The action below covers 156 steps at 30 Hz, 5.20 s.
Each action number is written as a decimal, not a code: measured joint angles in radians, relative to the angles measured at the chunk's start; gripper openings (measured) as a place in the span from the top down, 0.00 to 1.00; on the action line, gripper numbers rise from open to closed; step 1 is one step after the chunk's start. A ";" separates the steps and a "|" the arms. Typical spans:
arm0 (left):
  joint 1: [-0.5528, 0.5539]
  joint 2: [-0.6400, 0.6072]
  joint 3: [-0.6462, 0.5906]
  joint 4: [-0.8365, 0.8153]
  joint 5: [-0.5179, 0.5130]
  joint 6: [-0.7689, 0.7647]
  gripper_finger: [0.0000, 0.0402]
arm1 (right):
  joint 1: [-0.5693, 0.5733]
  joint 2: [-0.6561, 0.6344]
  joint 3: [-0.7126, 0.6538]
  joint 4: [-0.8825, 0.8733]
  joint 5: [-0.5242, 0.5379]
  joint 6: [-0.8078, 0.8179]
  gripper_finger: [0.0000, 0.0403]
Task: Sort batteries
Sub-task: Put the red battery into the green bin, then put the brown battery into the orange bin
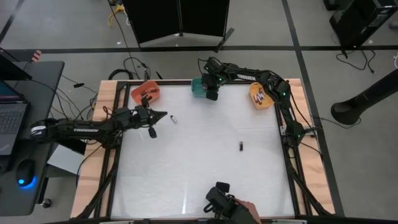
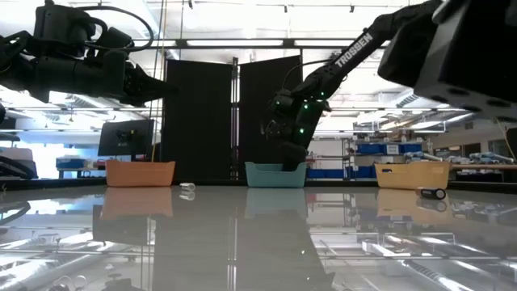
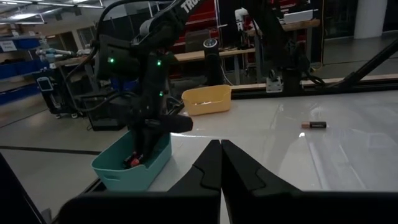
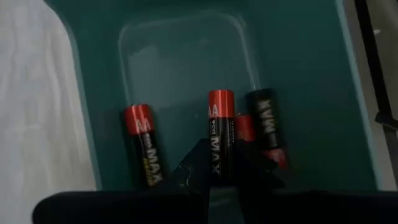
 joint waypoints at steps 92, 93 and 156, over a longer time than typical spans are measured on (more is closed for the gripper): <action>0.000 0.000 0.000 -0.048 0.019 -0.120 0.98 | 0.957 -0.594 -0.818 -0.225 0.333 1.835 0.73; 0.000 0.000 0.000 -0.049 0.020 -0.120 0.98 | 0.956 -0.594 -0.829 -0.210 0.334 1.828 0.74; -0.239 0.511 0.446 0.238 0.354 -0.136 0.57 | 0.910 -0.601 -0.828 1.324 0.553 0.438 0.85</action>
